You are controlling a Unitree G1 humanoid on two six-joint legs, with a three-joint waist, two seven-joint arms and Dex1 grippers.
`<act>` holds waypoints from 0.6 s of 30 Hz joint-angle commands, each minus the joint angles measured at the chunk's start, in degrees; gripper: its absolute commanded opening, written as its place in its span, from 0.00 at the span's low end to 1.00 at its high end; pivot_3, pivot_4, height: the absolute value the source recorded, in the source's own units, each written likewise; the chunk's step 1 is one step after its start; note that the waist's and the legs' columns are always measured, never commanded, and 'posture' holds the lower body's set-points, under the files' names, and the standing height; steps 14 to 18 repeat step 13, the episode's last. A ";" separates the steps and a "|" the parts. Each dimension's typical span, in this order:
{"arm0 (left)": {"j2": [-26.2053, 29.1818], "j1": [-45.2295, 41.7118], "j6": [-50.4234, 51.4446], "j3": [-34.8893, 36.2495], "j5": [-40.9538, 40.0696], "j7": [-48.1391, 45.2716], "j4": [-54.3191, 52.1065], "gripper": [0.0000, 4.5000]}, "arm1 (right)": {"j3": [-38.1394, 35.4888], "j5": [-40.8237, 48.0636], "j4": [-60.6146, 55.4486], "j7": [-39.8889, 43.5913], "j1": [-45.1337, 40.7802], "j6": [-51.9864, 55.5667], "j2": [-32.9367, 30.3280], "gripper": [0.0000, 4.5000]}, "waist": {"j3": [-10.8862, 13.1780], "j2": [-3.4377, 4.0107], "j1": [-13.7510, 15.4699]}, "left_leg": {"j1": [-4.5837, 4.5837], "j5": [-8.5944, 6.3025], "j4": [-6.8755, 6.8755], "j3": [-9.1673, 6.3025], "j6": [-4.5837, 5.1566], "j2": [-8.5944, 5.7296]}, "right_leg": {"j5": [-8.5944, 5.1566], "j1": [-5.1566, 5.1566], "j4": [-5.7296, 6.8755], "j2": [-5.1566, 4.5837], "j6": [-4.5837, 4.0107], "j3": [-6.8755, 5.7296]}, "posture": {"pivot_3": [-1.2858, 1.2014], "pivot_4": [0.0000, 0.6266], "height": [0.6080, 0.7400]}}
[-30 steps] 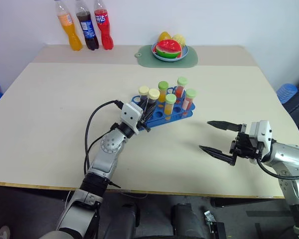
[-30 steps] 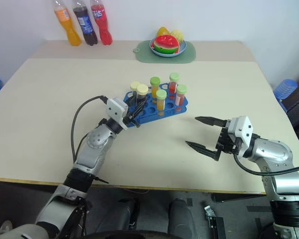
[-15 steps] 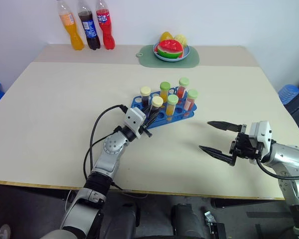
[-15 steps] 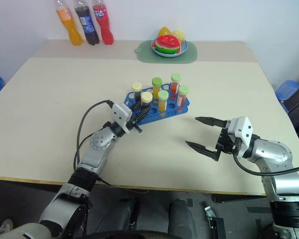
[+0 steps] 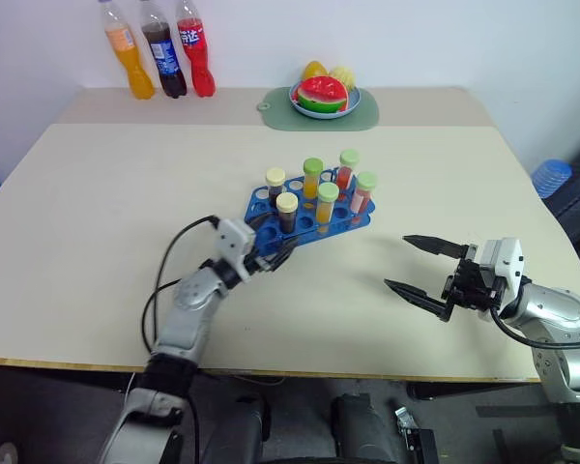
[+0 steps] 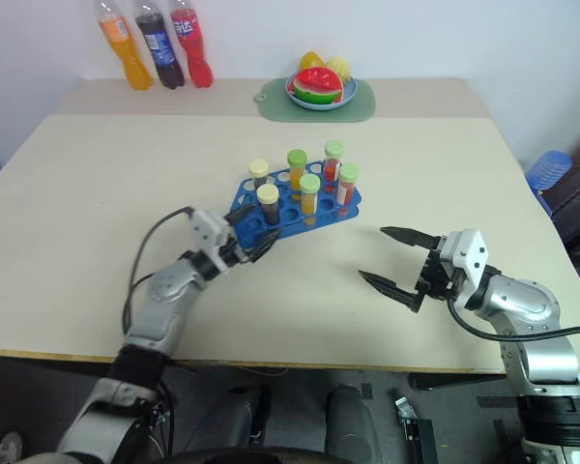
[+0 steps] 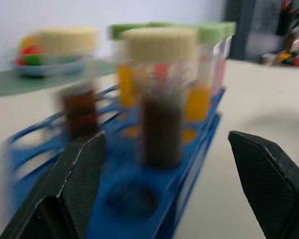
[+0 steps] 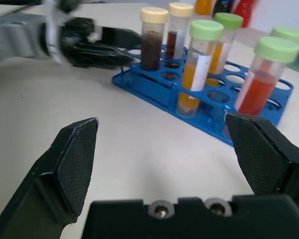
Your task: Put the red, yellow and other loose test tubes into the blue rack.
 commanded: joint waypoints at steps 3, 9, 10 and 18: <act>9.12 11.18 -2.70 8.81 -3.68 -4.89 -6.37 0.90 | -3.74 -0.62 2.80 -1.12 4.01 -3.66 0.61 1.00 | 0.01 0.04 -0.16 | 0.00 0.00 -0.02 0.01 0.00 0.00 | 0.00 -0.01 0.00 -0.01 -0.01 0.01 | 0.52 0.24 1.00; 17.34 21.50 7.47 14.65 -12.99 -10.33 -16.84 0.90 | -8.12 -0.51 3.74 -2.23 10.36 -5.42 0.41 1.00 | 0.02 0.04 0.31 | -0.01 -0.03 -0.01 -0.02 0.04 0.03 | -0.02 0.06 -0.04 -0.07 -0.03 0.00 | 0.52 0.24 1.00; 18.07 22.00 8.31 15.22 -13.50 -10.62 -17.90 0.90 | -8.40 -0.50 3.76 -2.49 10.63 -5.51 0.50 1.00 | 0.02 0.05 0.30 | -0.01 -0.03 0.02 -0.03 0.04 0.04 | -0.02 0.08 -0.04 -0.07 -0.03 0.00 | 0.52 0.24 1.00; 19.68 22.72 12.10 15.63 -14.65 -10.88 -20.85 0.90 | -8.86 -0.49 4.00 -2.55 11.05 -5.89 0.54 1.00 | 0.02 0.05 0.18 | 0.01 -0.03 0.04 -0.01 0.04 0.12 | -0.02 0.12 -0.04 -0.07 -0.05 0.00 | 0.52 0.24 1.00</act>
